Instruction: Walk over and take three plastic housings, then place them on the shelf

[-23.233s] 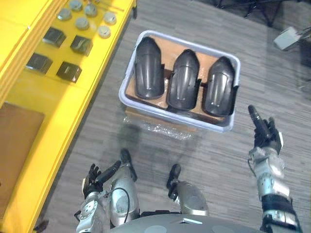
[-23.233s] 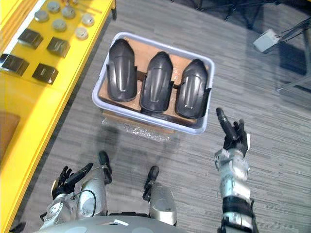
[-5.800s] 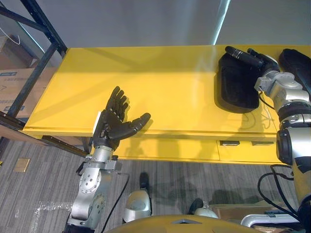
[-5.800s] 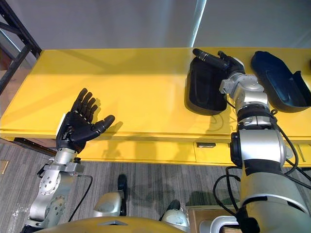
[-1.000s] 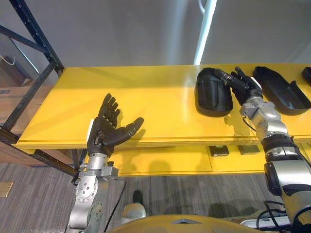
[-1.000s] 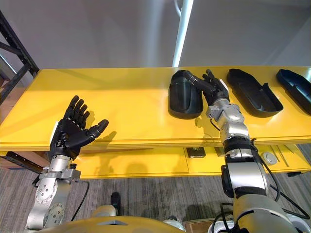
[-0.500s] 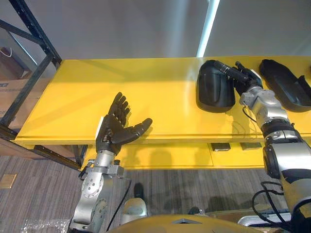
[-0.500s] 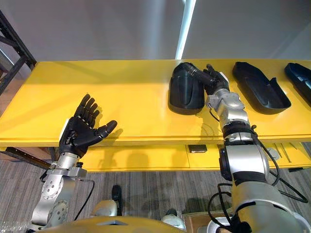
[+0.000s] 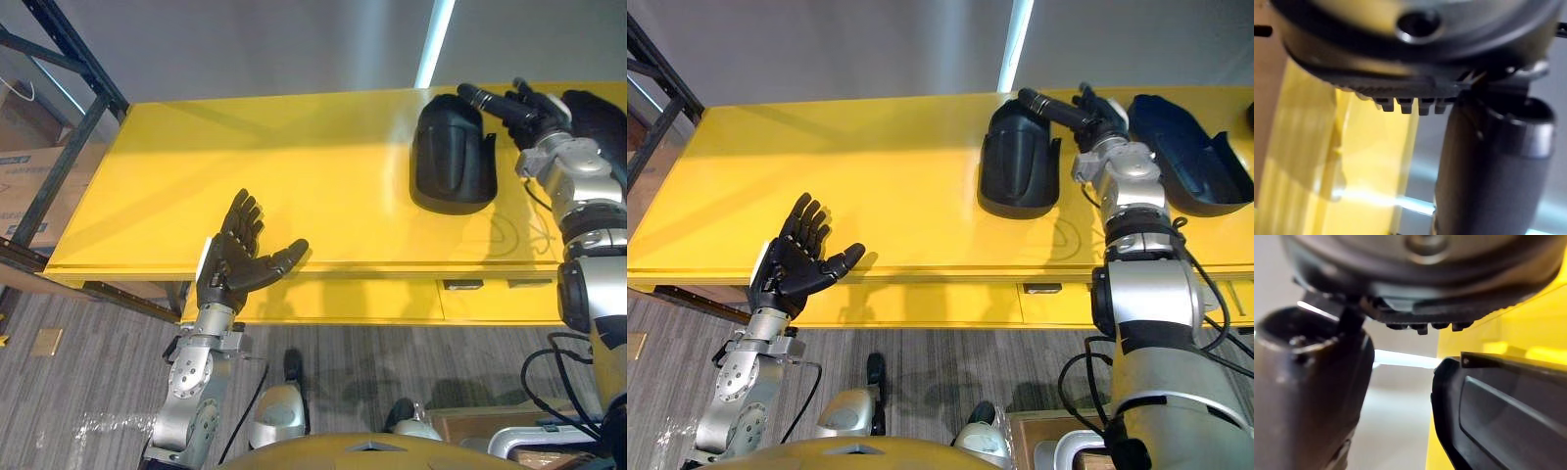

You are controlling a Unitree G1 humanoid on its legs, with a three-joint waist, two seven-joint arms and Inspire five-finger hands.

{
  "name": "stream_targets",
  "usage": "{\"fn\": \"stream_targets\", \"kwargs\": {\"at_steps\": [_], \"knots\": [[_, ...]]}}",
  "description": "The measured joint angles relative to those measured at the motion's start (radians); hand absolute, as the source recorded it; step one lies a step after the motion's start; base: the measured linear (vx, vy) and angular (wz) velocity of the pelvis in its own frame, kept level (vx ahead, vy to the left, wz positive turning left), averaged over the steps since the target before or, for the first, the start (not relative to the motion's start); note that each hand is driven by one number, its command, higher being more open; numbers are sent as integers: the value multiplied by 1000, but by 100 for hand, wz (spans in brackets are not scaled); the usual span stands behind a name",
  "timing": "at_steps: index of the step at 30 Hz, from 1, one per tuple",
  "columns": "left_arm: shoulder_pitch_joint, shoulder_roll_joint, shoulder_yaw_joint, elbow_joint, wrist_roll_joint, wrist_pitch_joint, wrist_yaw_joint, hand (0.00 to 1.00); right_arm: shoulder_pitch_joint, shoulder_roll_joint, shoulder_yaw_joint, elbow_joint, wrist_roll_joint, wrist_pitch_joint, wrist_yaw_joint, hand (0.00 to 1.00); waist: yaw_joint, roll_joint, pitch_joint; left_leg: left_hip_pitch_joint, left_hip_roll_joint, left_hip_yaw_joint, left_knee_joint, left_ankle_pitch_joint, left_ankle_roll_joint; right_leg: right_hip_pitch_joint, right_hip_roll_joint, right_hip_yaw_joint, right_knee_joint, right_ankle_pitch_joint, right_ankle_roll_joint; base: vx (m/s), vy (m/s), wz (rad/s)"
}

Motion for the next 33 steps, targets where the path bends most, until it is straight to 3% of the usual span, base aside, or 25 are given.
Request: {"fn": "stream_targets", "kwargs": {"at_steps": [2, 7, 10, 12, 15, 19, 23, 33], "knots": [[-3, 1, 2, 0, -22, -24, 4, 100, -6, -1, 17, 1, 0, -18, -36, 100, 0, 0, 5, -11, -1, -3, 0, 8, -1, -10, 0, -3, 1, 0, 0, 1, 4, 7], [-8, 0, -15, 0, -25, -46, 5, 100, -5, 0, 45, -59, -70, -173, -212, 100, 3, -1, 8, -15, -2, -9, 4, 12, 1, -10, -6, -11, 5, -2, 1, 35, -11, 6], [0, -4, -17, -9, -26, -47, 4, 100, 68, 0, 3, -317, -71, -225, -228, 100, -4, -1, 8, 2, -6, 4, 4, 9, -2, -4, -10, -3, 14, -9, 1, 27, -4, -12], [20, -10, -16, -28, -29, -47, -1, 100, 202, 16, -13, -621, -32, -245, -195, 100, -21, -1, 8, 29, -6, 16, 3, 5, -8, 10, -15, 8, 26, -20, 2, 11, -13, -14], [21, -30, -15, -59, -60, -57, -20, 100, 411, 140, -43, -924, -22, -235, -177, 100, -54, -8, 3, 52, 0, 29, 0, -2, -13, 17, -16, 13, 45, -36, 1, -29, -18, -13], [11, -40, -18, -105, -60, -63, -68, 100, 660, 309, -4, -1094, -79, -161, -177, 100, -75, -18, -5, 65, 2, 64, 0, -19, -15, 11, -17, 43, 42, -38, 7, -40, 7, -23], [-10, -39, -43, -135, -60, -63, -116, 100, 834, 412, 105, -1113, -106, -65, -181, 100, -84, -45, -26, 66, 2, 90, 0, -22, -15, 4, -15, 66, 17, -12, 5, 8, 6, -18], [-24, -37, -97, -192, -63, -60, -172, 100, 930, 516, 328, -1180, -106, -62, -178, 100, -100, -62, -86, 81, 3, 131, 0, -30, -13, -7, -16, 110, 15, -4, 8, 37, -4, -12]]}}
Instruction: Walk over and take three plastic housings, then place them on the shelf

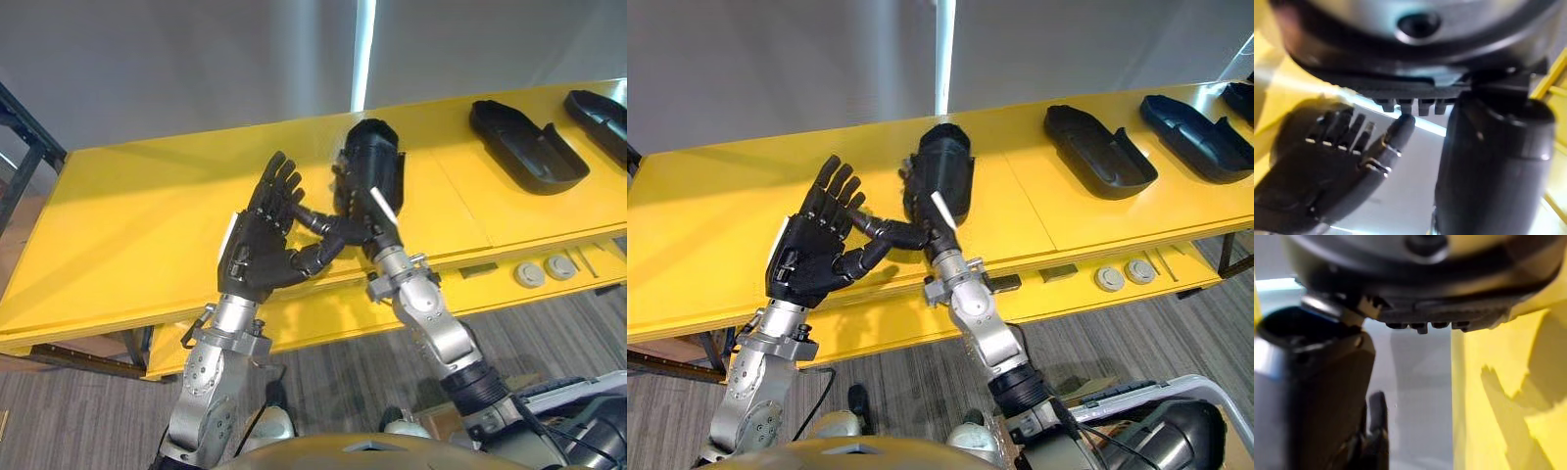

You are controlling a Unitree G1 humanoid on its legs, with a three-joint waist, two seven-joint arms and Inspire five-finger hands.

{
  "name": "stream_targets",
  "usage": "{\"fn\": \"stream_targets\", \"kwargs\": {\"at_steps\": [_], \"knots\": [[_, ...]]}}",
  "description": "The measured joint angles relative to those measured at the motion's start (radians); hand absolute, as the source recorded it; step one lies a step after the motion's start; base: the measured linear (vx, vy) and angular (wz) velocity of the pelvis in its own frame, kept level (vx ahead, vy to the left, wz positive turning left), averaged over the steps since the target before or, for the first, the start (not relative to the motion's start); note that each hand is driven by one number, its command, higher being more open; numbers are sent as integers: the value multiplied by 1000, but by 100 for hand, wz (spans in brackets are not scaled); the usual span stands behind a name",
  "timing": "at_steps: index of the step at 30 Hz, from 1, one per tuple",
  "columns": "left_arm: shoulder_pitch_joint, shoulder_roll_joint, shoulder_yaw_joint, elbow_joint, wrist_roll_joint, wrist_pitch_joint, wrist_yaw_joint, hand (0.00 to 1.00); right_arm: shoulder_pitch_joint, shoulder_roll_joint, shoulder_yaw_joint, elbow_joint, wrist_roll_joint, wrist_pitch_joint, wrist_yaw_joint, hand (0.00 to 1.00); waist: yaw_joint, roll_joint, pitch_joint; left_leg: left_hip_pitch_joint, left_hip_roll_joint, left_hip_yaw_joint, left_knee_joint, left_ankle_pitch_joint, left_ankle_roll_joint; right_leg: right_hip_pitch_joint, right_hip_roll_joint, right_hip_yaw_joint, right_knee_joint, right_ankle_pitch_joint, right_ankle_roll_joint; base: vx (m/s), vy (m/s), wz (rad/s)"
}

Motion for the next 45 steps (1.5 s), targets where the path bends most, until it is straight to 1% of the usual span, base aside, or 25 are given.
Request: {"fn": "stream_targets", "kwargs": {"at_steps": [2, 6, 11, 16, 18, 21, 23, 25, 26, 28, 31, 35, 38, 40, 45], "knots": [[0, 0, 1, -6, 0, 0, 1, 100, -1, 3, 22, 0, -1, 0, 2, 100, -4, 1, -8, -1, 0, 5, 0, -9, -6, -5, 0, 4, -1, -2, -2, 4, 5, -7], [1, 0, 0, -6, 0, 1, 1, 100, -1, 4, 28, 6, -4, 0, -9, 100, -5, 2, -31, -8, 1, 6, 0, -9, -6, -14, 0, 4, -1, -5, -7, 0, 1, -1], [5, 0, -3, -6, -1, 1, 0, 100, -1, 4, 42, 25, -35, 0, -50, 100, -7, 3, -58, -17, -1, -1, 0, -3, 2, -16, -1, -5, -1, -3, -4, 18, -6, 4], [5, -1, -6, -6, -2, 1, -2, 100, -5, 4, 41, 31, -46, -5, -43, 100, -5, 2, -63, -17, -1, -6, 0, -1, 4, -14, -1, -10, 0, -3, -4, 5, -2, 1], [5, -2, -6, -6, -7, -1, -6, 100, -7, 3, 41, 31, -42, -22, -24, 100, -4, 2, -66, -17, -1, -8, 0, 0, 4, -13, -1, -10, 0, -3, -4, 0, 0, 0], [4, -11, 1, -10, -63, -18, -20, 100, -28, 4, 64, 28, -21, -69, 27, 100, -4, 5, -78, -17, -1, -9, 0, 1, 3, -12, 0, -11, 0, -3, -4, 0, 0, 0], [3, -24, 4, -46, -116, -34, -20, 100, -52, 4, 98, -1, 5, -104, 65, 100, 0, 4, -95, -16, -1, -13, 0, 1, 3, -9, 1, -13, 0, -3, -4, 1, -1, 4], [3, -34, 5, -78, -124, -50, -21, 100, -54, 5, 125, -48, 11, -121, 82, 100, 6, 5, -99, -16, -1, -18, 0, 1, 3, -5, 1, -18, 0, -3, -4, 5, -3, 7], [2, -38, 9, -108, -129, -66, -21, 100, -71, 5, 162, -82, 19, -134, 97, 100, 9, 6, -100, -13, -1, -24, 0, 1, 1, 2, 1, -22, -1, -4, -5, 6, -4, 9], [2, -44, 24, -123, -132, -68, -22, 100, -93, 9, 186, -95, 41, -140, 110, 100, 15, 8, -106, -12, -1, -27, 0, 0, -1, 3, 1, -22, -1, -4, -5, -1, -2, 5], [2, -45, 42, -142, -153, -95, -30, 100, -115, 56, 207, -96, 50, -140, 113, 100, 30, 9, -128, -16, -2, -37, -1, 0, -4, 7, 2, -32, -1, -9, -12, -5, 1, 9], [2, -45, 54, -156, -153, -92, -32, 100, -123, 73, 213, -96, 51, -132, 111, 100, 44, 6, -130, -18, -2, -45, -1, 4, -2, 9, 1, -44, 0, -13, -7, -31, 4, 7], [12, -44, 72, -154, -153, -72, -32, 100, -127, 75, 226, -83, 94, -101, 94, 100, 46, 6, -130, -20, -1, -54, -1, 5, -1, 8, 3, -50, -1, -13, -7, -34, 4, 7], [30, -44, 83, -154, -153, -62, -30, 100, -127, 81, 244, -53, 132, -84, 63, 100, 45, 6, -130, -23, 0, -55, -1, 5, 0, 6, 3, -50, -1, -13, -7, 0, 0, 0], [78, -43, 85, -133, -148, -61, -31, 100, -124, 124, 246, 93, 153, -46, -48, 100, 46, 7, -131, -35, -1, -59, -1, 8, 1, 2, 3, -54, -1, -13, -8, 22, -5, 3]]}}
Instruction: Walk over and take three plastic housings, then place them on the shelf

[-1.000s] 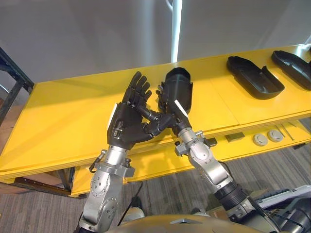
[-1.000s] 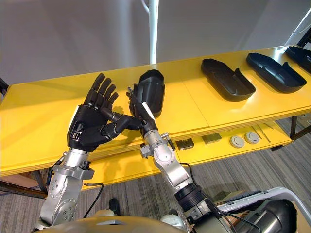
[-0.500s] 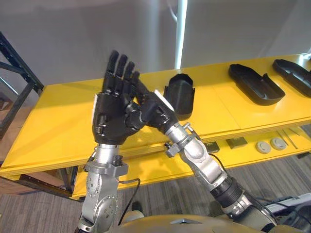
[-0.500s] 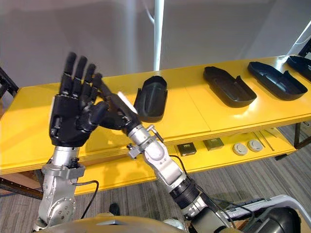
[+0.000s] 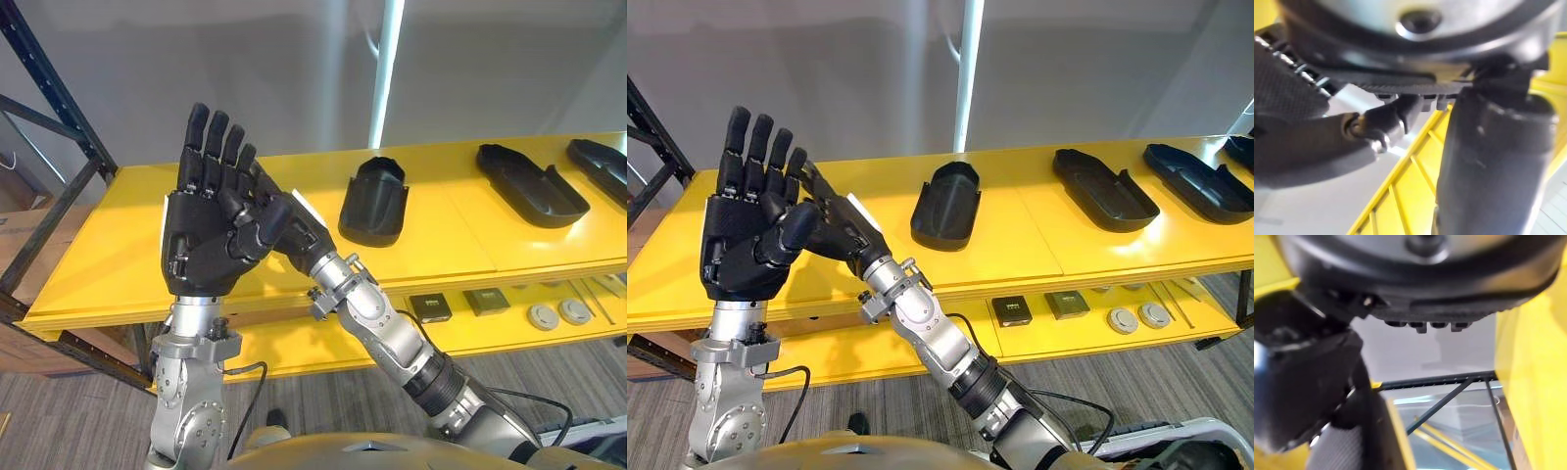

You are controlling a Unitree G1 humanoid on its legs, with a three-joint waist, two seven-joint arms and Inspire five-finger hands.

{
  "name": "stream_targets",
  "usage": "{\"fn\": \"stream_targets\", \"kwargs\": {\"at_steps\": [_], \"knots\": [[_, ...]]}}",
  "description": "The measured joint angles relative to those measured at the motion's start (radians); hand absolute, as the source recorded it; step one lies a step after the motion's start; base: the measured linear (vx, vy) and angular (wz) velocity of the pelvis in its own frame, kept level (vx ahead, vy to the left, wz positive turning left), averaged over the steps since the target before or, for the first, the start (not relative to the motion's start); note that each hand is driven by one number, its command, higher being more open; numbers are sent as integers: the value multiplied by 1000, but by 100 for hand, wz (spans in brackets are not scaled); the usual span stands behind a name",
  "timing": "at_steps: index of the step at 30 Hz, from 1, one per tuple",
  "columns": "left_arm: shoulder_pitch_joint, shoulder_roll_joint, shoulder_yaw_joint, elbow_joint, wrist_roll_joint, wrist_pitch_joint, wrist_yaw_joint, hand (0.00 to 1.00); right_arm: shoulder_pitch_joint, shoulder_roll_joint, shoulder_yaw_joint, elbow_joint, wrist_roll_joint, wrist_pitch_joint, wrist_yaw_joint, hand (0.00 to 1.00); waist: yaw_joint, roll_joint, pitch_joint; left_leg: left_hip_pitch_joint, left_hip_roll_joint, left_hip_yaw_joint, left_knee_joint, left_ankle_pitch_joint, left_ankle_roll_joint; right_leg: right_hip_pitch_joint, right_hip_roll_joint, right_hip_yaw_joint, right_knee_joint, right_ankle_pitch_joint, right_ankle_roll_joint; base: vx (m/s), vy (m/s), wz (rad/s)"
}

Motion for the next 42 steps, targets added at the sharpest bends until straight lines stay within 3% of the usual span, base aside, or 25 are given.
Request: {"fn": "stream_targets", "kwargs": {"at_steps": [9, 19, 23, 42], "knots": [[8, -2, -3, 81, 75, 49, 61, 100, 6, 43, 3, 156, -88, 0, -190, 100, 0, 0, 0, -1, -1, 0, 0, 2, -6, 0, -1, -5, 1, 1, -8, 26, -7, 0], [7, -11, -6, 123, 77, 84, 78, 100, 46, 82, 2, 235, -219, -62, -358, 100, -9, 7, 4, -8, -2, 10, 0, -3, -2, -18, -4, 6, 4, -3, -5, -4, 1, -2], [7, -11, -8, 130, 77, 84, 78, 100, 55, 97, -12, 254, -243, -74, -377, 100, -29, 9, 5, -9, -2, 14, 0, -3, -4, -23, -4, 8, 4, -3, -5, 5, -3, -1], [5, -22, -81, 194, 74, 89, 44, 100, 105, 102, -123, 296, -315, -43, -508, 100, -44, 42, 6, -16, -3, 22, 0, -6, -5, -32, -6, 12, 5, -4, -5, 10, -2, -1]]}}
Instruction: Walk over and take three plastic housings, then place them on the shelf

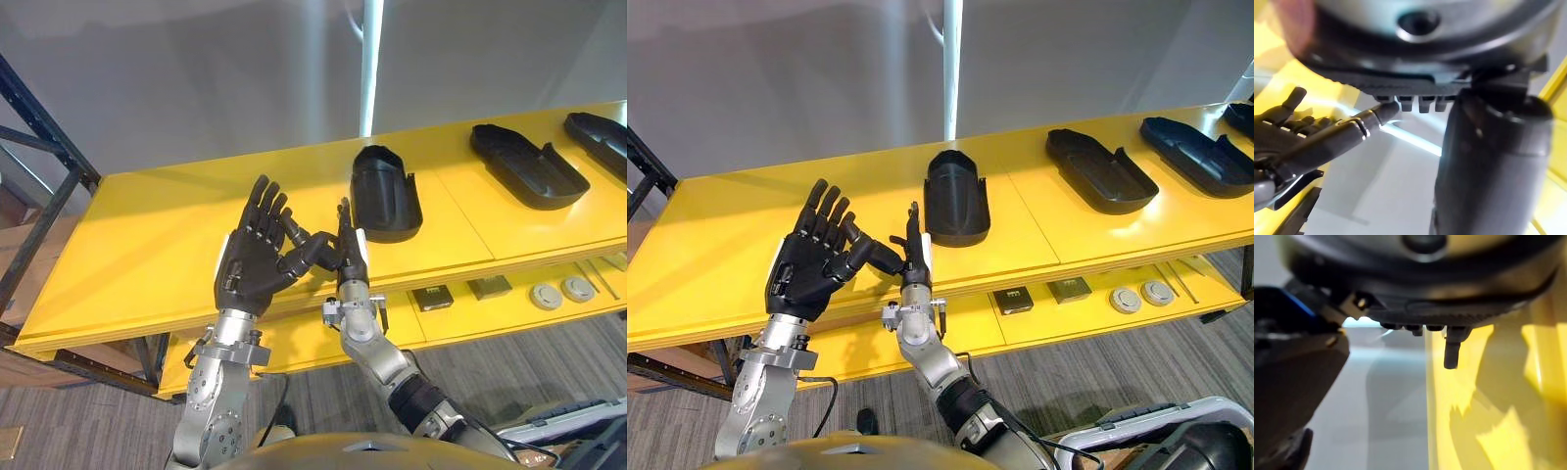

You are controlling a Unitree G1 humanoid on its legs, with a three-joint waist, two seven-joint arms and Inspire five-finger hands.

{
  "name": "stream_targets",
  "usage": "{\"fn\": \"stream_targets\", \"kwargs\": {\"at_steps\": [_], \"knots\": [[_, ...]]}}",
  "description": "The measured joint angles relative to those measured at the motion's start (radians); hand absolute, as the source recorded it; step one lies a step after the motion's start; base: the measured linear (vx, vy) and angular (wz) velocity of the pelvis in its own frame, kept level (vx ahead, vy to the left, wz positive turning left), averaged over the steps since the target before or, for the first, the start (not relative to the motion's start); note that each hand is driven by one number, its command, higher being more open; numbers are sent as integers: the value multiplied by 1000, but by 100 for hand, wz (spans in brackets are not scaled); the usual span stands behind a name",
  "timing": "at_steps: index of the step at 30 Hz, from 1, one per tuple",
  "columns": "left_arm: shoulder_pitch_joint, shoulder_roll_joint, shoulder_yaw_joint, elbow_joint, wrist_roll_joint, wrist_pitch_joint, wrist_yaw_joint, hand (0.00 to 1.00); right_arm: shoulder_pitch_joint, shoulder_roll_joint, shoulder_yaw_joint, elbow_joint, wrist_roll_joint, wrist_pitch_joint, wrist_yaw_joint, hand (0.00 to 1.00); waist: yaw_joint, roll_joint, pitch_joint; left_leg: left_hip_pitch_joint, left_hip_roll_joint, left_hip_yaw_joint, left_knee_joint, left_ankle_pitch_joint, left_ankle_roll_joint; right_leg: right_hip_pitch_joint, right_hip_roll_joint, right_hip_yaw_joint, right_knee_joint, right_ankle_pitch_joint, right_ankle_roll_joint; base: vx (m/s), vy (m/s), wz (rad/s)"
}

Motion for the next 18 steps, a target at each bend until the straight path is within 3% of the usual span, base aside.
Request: {"fn": "stream_targets", "kwargs": {"at_steps": [18], "knots": [[-8, 0, -20, 0, 0, 0, -10, 100, 32, -4, -32, -47, -7, 9, 5, 100, -9, 0, 0, 2, 0, 13, 0, -3, -1, -4, 0, 18, -2, 2, 2, 0, 0, -1]]}}
